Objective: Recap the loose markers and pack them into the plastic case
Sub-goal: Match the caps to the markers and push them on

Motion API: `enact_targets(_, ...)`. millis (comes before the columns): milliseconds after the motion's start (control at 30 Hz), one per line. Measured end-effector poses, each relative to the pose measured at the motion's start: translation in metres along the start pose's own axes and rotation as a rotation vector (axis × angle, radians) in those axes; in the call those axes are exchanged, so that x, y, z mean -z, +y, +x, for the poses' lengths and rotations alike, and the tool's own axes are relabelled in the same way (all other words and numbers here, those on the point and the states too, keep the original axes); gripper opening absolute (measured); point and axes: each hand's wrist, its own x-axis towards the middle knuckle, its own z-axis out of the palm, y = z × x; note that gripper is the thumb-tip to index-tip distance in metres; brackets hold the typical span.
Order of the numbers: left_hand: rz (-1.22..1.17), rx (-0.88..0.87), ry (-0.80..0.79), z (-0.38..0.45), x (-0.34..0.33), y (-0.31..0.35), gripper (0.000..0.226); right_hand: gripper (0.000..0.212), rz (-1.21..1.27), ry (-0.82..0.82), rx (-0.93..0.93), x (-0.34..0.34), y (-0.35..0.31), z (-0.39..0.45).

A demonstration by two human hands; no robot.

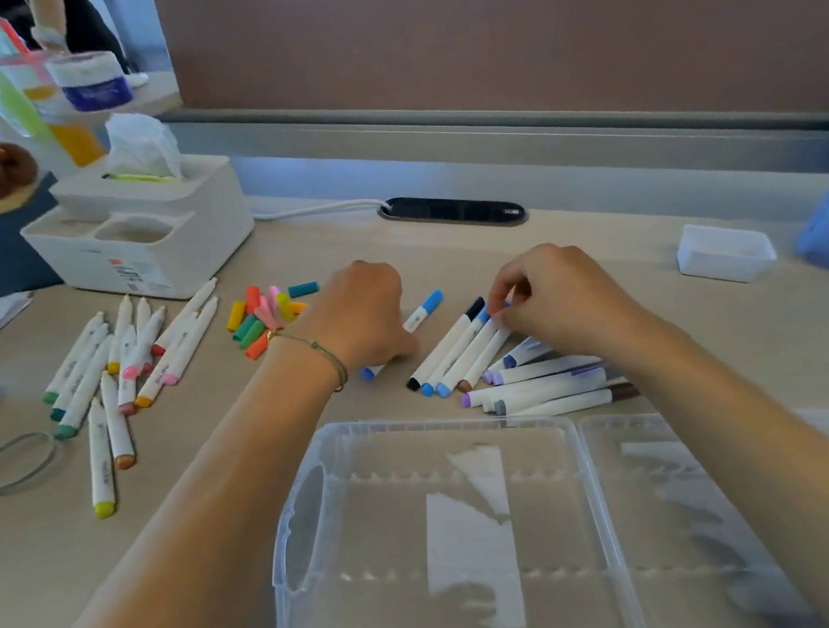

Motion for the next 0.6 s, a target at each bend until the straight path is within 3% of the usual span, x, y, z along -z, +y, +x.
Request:
enact_targets(167, -0.029, 0.035, -0.042, -0.003, 0.01, -0.006, 0.027, 0.014, -0.354, -0.127, 0.309, 0.009, -0.007, 0.013)
enact_targets(367, -0.215, 0.008, 0.07, -0.003, 0.025, -0.005, 0.019, 0.017, -0.641, -0.171, 0.579, 0.009, -0.014, 0.013)
enact_targets(500, -0.401, -0.01, 0.03, -0.007, 0.028, -0.001, 0.012, 0.012, -0.604, -0.203, 0.492, 0.016, -0.011, 0.006)
enact_targets(600, -0.554, -0.048, 0.005, -0.01, 0.028, 0.009, 0.009, 0.01, -0.31, -0.21, 0.309, 0.026, -0.008, -0.01)
